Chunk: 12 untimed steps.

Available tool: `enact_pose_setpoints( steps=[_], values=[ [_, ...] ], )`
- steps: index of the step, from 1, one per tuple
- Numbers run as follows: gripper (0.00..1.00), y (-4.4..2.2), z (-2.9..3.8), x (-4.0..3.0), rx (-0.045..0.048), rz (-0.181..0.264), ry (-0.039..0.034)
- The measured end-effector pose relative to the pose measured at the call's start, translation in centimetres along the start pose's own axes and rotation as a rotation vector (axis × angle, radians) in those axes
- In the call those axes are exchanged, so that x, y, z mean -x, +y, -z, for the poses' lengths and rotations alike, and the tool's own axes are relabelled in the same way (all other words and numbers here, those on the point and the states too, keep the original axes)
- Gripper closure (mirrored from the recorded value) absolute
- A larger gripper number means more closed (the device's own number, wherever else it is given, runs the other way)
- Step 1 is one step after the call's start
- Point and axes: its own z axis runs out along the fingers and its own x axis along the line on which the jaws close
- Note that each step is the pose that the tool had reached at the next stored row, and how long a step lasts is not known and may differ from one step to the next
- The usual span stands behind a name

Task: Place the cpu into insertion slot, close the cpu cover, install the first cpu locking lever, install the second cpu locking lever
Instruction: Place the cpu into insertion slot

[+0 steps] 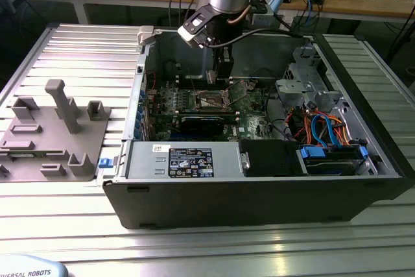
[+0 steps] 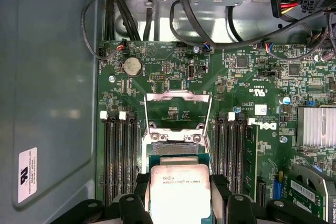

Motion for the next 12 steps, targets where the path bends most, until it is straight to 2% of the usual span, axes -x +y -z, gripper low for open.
enact_pose_setpoints(
  steps=[12],
  values=[
    [0.45,0.0,-0.71,0.01,-0.0001,0.0,-0.0001]
  ],
)
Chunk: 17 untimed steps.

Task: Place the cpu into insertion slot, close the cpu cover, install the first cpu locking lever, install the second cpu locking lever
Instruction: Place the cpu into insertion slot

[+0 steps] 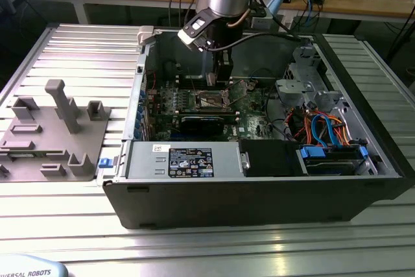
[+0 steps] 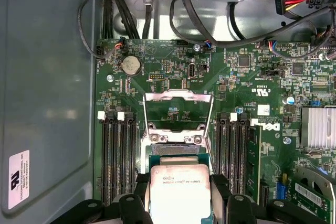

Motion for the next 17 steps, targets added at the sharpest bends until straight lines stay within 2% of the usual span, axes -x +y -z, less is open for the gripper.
enact_pose_setpoints(
  steps=[9,17],
  values=[
    [0.45,-0.04,-0.55,-0.08,0.0001,-0.002,0.0001],
    [0.45,-0.05,-0.74,-0.08,0.0001,-0.002,0.0001]
  ],
)
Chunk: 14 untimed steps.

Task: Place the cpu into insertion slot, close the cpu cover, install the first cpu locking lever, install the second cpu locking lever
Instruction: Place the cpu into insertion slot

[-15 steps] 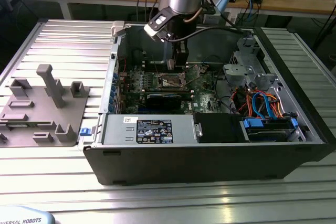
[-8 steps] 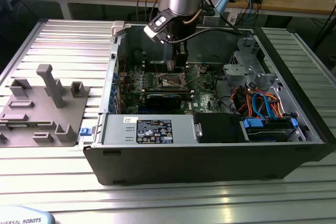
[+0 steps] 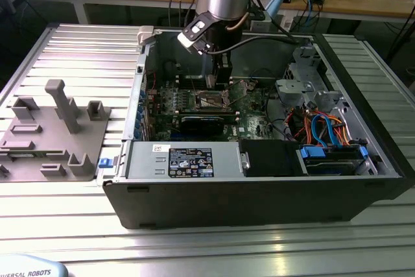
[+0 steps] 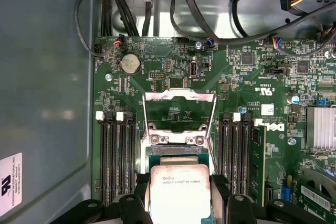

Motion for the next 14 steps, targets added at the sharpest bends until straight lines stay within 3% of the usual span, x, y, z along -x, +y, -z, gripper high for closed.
enact_pose_setpoints(
  steps=[14],
  values=[
    [0.45,0.0,-0.46,0.01,0.0001,0.0,0.0001]
  ],
)
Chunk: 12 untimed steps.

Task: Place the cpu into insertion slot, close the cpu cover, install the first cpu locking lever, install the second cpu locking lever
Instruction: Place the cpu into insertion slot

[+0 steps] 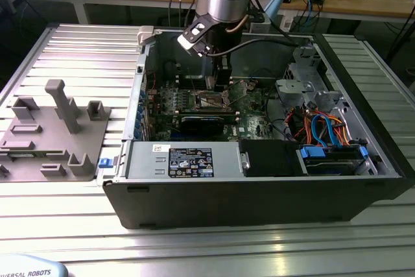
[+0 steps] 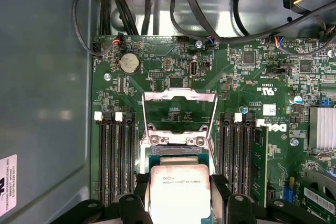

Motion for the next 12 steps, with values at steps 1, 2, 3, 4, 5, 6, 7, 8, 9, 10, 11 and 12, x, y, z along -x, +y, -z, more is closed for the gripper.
enact_pose_setpoints(
  steps=[1,2,3,4,5,6,7,8,9,10,11,12],
  values=[
    [0.45,0.0,-0.06,0.0,-0.0001,0.0,-0.0001],
    [0.45,0.0,-0.09,0.0,-0.0001,0.0,-0.0002],
    [0.45,0.0,-0.12,0.0,-0.0001,0.0,-0.0002],
    [0.45,0.0,-0.16,0.0,-0.0001,0.0,-0.0001],
    [0.45,0.0,-0.19,0.0,-0.0001,0.0,-0.0001],
    [0.45,0.0,-0.22,0.0,-0.0001,0.0,-0.0001],
    [0.45,-0.01,-0.26,0.01,-0.0001,0.0,-0.0002],
    [0.45,-0.01,-0.28,0.01,-0.0001,0.0,-0.0001],
    [0.45,-0.01,-0.31,0.01,-0.0001,0.0,-0.0001],
    [0.45,-0.01,-0.35,0.01,-0.0001,0.0,-0.0001],
    [0.45,-0.01,-0.37,0.01,-0.0001,0.0,0.0],
    [0.45,-0.01,-0.4,0.01,-0.0001,0.0,-0.0001]
  ],
)
